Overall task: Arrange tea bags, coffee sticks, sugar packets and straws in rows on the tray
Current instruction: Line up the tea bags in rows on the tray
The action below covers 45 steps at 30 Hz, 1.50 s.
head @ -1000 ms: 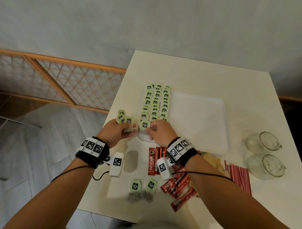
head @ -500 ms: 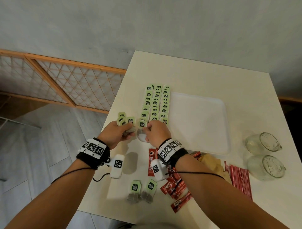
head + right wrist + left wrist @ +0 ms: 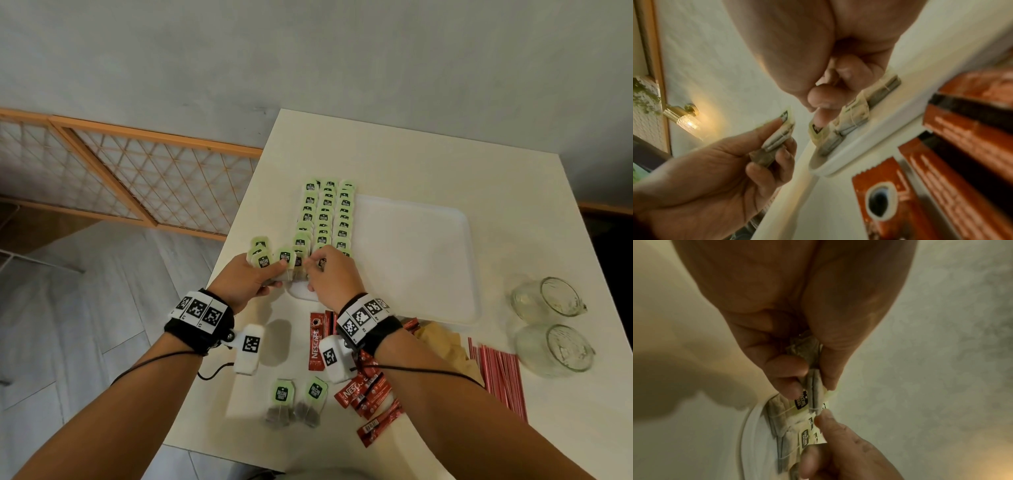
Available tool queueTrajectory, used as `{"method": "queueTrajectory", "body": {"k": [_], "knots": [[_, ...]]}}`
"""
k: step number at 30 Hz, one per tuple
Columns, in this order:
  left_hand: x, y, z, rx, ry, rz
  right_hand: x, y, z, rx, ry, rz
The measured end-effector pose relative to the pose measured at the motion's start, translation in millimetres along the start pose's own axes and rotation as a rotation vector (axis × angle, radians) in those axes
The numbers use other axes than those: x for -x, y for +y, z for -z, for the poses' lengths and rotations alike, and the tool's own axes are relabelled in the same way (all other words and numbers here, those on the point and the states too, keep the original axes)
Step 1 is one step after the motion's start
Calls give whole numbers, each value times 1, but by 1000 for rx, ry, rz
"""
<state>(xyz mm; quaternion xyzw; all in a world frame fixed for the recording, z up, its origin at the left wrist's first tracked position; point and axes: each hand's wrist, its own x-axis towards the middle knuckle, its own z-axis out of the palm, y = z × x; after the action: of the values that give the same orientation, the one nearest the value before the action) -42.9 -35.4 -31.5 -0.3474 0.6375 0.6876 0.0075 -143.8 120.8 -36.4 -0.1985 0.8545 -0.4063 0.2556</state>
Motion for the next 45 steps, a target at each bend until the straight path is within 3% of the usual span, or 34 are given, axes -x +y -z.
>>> {"method": "queueTrajectory", "body": {"k": [6, 10, 17, 26, 38, 45], "knots": [[1, 6, -8, 16, -57, -32, 13, 2, 16, -67, -121, 153], [0, 9, -19, 9, -128, -47, 11, 9, 20, -57, -117, 186], [-9, 11, -23, -4, -105, -24, 2, 24, 50, -14, 5, 107], [-19, 13, -30, -48, -103, 15, 1, 53, 53, 154, -77, -73], [-26, 24, -34, -187, -155, -51, -6, 42, 47, 219, -12, -115], [-21, 26, -30, -80, -215, 7, -2, 40, 48, 209, 64, -113]]}}
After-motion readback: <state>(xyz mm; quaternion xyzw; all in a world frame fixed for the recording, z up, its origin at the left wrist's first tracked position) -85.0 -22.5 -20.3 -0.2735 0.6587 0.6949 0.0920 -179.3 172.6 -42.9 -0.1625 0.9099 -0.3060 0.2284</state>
